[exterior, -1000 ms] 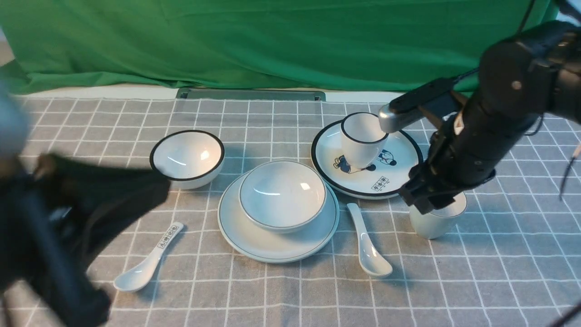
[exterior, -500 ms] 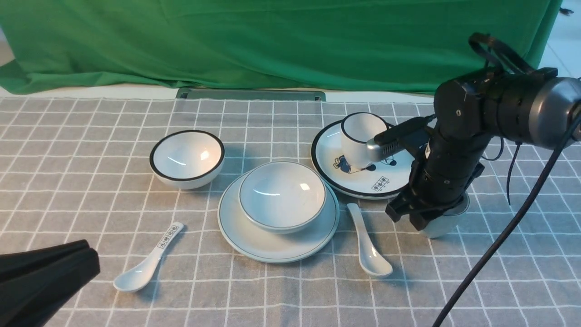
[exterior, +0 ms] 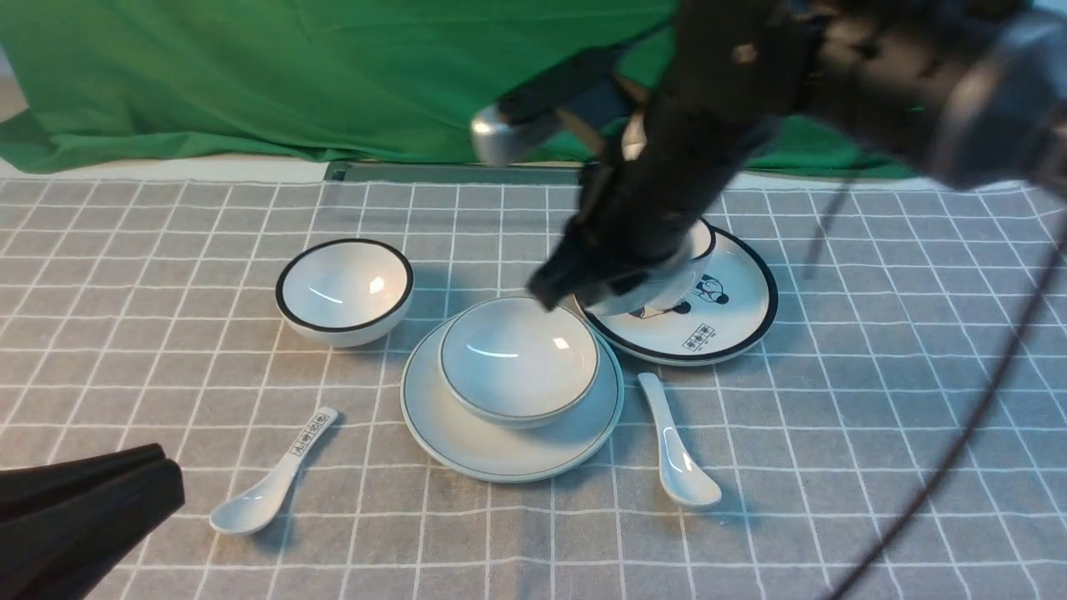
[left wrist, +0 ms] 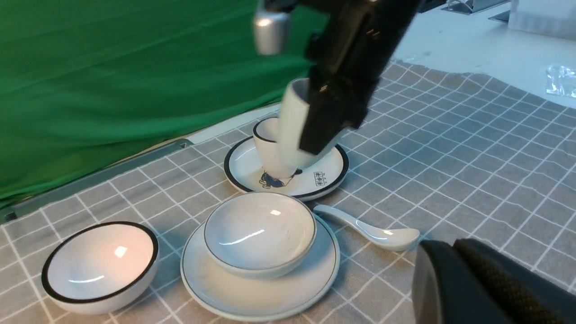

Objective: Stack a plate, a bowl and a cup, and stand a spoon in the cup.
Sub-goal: Use the right arm to put the blue teacup into the blue rice bowl in the middle, then use the right arm to grab a blue soup spoon, then use the right arm to put the blue soup spoon into the blue teacup in the middle

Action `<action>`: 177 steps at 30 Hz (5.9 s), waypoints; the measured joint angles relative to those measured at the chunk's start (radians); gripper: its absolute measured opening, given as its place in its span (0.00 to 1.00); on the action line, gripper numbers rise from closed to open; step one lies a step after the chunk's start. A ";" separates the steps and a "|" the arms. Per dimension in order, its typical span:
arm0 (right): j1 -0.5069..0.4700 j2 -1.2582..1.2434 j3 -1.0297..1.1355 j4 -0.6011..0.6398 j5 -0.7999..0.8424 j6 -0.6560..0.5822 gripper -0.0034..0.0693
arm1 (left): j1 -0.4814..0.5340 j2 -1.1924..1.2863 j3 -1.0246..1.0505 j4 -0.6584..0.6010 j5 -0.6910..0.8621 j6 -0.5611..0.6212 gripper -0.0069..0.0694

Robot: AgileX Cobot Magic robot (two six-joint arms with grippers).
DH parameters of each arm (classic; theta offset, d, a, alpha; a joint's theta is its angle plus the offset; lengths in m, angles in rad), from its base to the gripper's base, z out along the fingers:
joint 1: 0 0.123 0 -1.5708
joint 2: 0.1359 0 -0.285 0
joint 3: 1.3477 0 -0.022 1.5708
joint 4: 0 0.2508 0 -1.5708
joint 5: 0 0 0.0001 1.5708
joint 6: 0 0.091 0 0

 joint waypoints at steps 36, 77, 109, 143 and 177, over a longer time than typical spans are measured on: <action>0.025 0.341 -0.284 0.078 0.092 -0.013 0.36 | 0.000 0.000 0.001 0.000 0.048 0.000 0.10; -0.193 -0.007 0.434 0.127 -0.321 0.187 0.54 | 0.000 0.000 0.001 0.000 0.060 0.001 0.10; -0.179 0.001 0.444 0.121 -0.265 0.074 0.28 | 0.000 0.000 0.001 -0.003 0.060 -0.003 0.11; -0.014 -0.044 0.767 -0.001 -1.969 0.259 0.28 | 0.000 0.000 0.001 -0.001 0.060 0.023 0.11; -0.034 -0.071 0.798 -0.020 -1.784 0.255 0.47 | 0.000 0.000 0.001 0.000 0.084 0.023 0.11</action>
